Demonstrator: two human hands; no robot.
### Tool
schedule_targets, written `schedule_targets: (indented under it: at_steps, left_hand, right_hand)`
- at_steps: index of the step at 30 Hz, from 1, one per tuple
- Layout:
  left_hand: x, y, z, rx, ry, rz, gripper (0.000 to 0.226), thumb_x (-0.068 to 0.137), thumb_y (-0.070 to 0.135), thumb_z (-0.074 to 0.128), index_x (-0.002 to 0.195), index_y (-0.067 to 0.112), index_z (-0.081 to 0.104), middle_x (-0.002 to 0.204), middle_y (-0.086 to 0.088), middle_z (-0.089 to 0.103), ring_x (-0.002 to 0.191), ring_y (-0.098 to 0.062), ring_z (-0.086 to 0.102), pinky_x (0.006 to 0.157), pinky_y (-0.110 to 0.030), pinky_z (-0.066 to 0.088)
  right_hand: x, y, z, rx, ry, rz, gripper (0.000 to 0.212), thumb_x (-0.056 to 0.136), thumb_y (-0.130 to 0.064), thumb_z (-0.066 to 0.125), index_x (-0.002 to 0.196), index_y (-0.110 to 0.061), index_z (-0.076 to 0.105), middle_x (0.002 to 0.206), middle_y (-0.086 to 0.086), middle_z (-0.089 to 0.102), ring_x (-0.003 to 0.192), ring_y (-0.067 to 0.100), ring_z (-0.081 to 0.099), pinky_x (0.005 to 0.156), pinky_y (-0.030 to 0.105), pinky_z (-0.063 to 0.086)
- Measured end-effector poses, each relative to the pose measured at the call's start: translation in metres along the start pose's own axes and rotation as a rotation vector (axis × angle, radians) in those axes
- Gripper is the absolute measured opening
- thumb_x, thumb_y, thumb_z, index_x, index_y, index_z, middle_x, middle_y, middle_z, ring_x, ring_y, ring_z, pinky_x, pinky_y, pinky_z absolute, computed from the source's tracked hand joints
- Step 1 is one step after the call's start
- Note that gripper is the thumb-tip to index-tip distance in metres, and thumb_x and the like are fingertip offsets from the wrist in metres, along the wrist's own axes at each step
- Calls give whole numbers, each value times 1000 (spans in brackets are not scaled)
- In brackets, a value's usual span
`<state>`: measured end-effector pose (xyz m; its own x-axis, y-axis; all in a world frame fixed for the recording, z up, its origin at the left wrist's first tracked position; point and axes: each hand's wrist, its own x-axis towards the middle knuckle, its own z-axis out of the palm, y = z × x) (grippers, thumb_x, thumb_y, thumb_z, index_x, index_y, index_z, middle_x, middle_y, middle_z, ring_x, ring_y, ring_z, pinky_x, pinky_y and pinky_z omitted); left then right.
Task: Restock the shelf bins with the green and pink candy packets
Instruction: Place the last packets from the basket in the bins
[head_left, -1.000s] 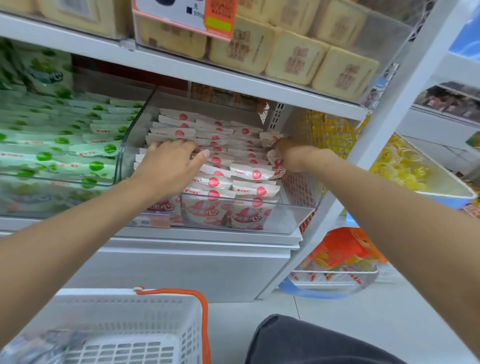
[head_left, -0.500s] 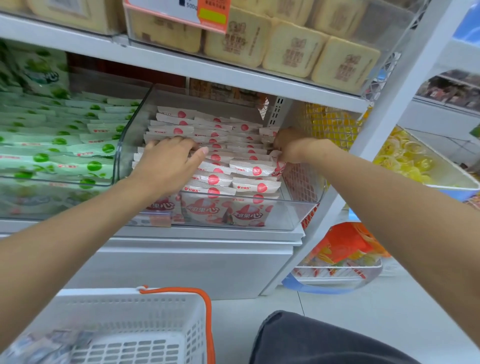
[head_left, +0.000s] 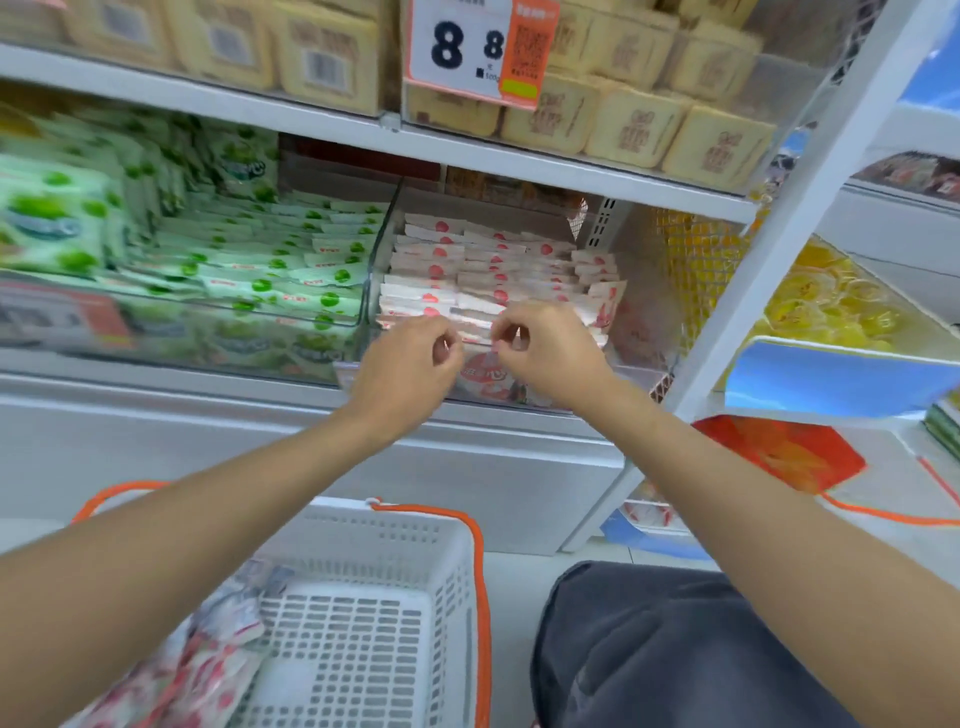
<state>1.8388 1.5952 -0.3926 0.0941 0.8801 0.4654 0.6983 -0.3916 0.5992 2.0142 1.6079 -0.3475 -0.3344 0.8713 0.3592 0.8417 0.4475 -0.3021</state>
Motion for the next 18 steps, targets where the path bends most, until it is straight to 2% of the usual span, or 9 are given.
schedule_targets:
  at_steps: [2,4,6,8,10,12,15,18]
  left_hand:
    - [-36,-22,-7,-84,-119,-141,15,90,23,59,76,19,61,65,6,57,67,-18,52,63,-34,41]
    - [-71,-51,-16,-101,-280,-259,17,89,23,60,75,14,63,67,1,60,68,-20,54,67,-37,45]
    - [-104,-82,-27,-44,-457,-356,15,85,24,61,75,14,66,69,2,61,72,-20,56,69,-34,46]
    - [-131,-114,-36,84,-648,-444,15,88,17,60,84,8,72,82,-4,67,82,-23,61,73,-30,47]
    - [-153,-142,-42,240,-842,-476,23,91,12,53,97,-1,71,101,-16,70,98,-30,64,84,-33,50]
    - [-178,-165,-43,399,-1009,-476,27,94,8,47,108,-6,67,112,-23,66,100,-34,62,89,-37,48]
    - [-220,-203,-34,585,-1226,-478,32,92,-1,45,120,0,61,123,-12,63,93,-26,61,79,-34,52]
    - [-257,-232,-9,699,-1300,-413,49,92,-3,47,139,11,45,132,-5,55,114,-23,59,86,-34,51]
  right_hand:
    - [-22,-25,26,38,-57,-19,13,77,-11,61,81,-17,72,80,-2,69,75,17,61,70,33,50]
    - [-44,-44,55,62,-184,-4,15,78,-10,61,84,-17,73,83,0,71,79,19,63,71,31,48]
    - [-64,-59,86,35,-363,4,18,80,-10,59,90,-18,73,91,1,72,88,21,64,73,30,47]
    - [-81,-70,115,-45,-584,-18,23,83,-11,56,98,-20,71,101,0,70,97,22,62,74,28,46]
    - [-94,-80,141,-132,-740,-75,26,86,-12,53,105,-21,68,109,1,67,104,23,60,77,27,43]
    - [-106,-87,163,-188,-853,-139,29,87,-12,51,109,-22,66,114,3,65,109,24,59,84,29,46]
    - [-120,-95,186,-229,-989,-182,28,88,-8,52,113,-18,64,113,4,63,104,25,59,87,38,50]
    - [-129,-101,198,-238,-1054,-202,25,88,-5,53,108,-14,64,107,7,64,98,28,61,82,40,52]
